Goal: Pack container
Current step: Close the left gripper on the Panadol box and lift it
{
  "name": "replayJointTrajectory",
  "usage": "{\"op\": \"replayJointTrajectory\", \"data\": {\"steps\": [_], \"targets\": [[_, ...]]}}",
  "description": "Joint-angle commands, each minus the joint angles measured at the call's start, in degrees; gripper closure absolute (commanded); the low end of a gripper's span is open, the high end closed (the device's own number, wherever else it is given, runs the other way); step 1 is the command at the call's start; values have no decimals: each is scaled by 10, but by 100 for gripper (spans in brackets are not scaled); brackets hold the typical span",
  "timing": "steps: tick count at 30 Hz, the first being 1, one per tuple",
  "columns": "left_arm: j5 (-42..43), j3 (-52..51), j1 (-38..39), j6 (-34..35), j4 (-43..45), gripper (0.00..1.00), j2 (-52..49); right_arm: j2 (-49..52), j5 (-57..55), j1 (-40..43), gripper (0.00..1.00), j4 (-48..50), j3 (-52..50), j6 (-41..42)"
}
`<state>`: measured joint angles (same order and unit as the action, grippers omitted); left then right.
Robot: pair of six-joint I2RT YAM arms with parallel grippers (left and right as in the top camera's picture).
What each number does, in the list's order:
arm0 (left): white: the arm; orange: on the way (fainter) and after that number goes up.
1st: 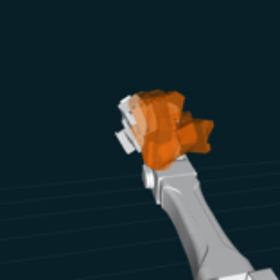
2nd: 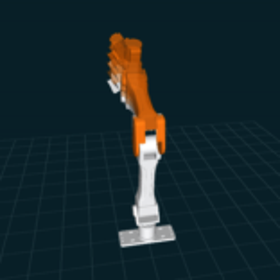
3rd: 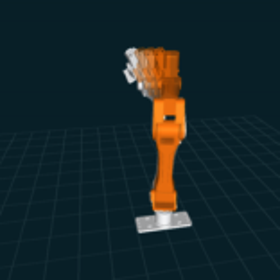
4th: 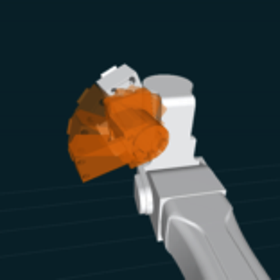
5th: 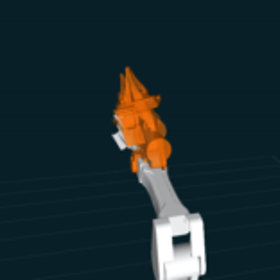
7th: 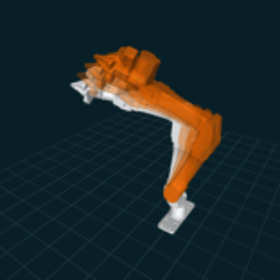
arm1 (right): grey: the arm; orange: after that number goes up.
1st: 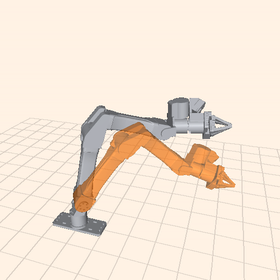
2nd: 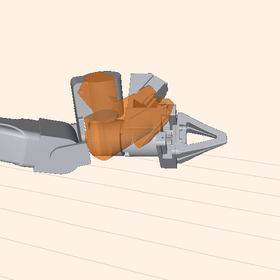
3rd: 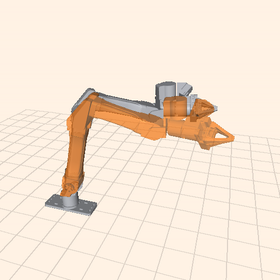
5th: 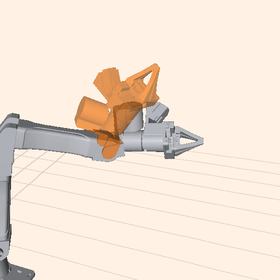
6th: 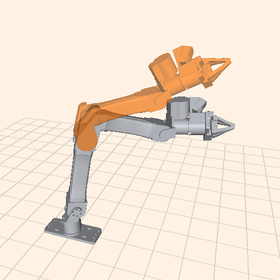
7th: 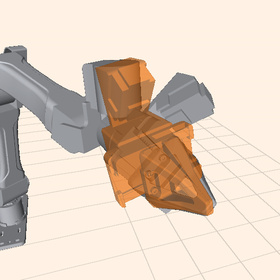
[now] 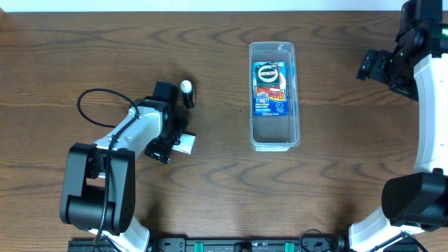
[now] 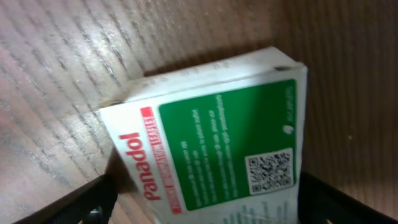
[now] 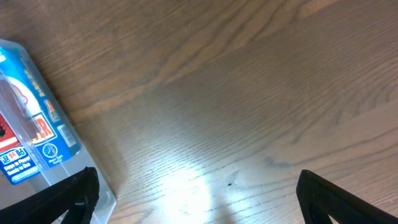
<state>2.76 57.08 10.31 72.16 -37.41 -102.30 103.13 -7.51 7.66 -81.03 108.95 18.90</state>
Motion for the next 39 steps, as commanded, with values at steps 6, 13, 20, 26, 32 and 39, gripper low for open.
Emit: {"op": "replayJointTrajectory", "data": {"steps": [6, 13, 20, 26, 32, 39], "targets": [[-9, -17, 0, -7, 4, 43, -14, 0, -4, 4, 1, 0, 0, 8], [-9, -17, 0, -22, 4, 43, -14, 0, -4, 4, 1, 0, 0, 8], [-9, -17, 0, -33, 5, 59, -14, 0, -4, 4, 1, 0, 0, 8], [-9, -17, 0, -35, 4, 60, -14, 0, -4, 4, 1, 0, 0, 8], [-9, -12, -7, -69, 2, 59, 1, 0, -4, 4, 1, 0, 0, 8], [-9, -3, -33, -89, -28, 59, 69, 0, -4, 4, 1, 0, 0, 8]]}}
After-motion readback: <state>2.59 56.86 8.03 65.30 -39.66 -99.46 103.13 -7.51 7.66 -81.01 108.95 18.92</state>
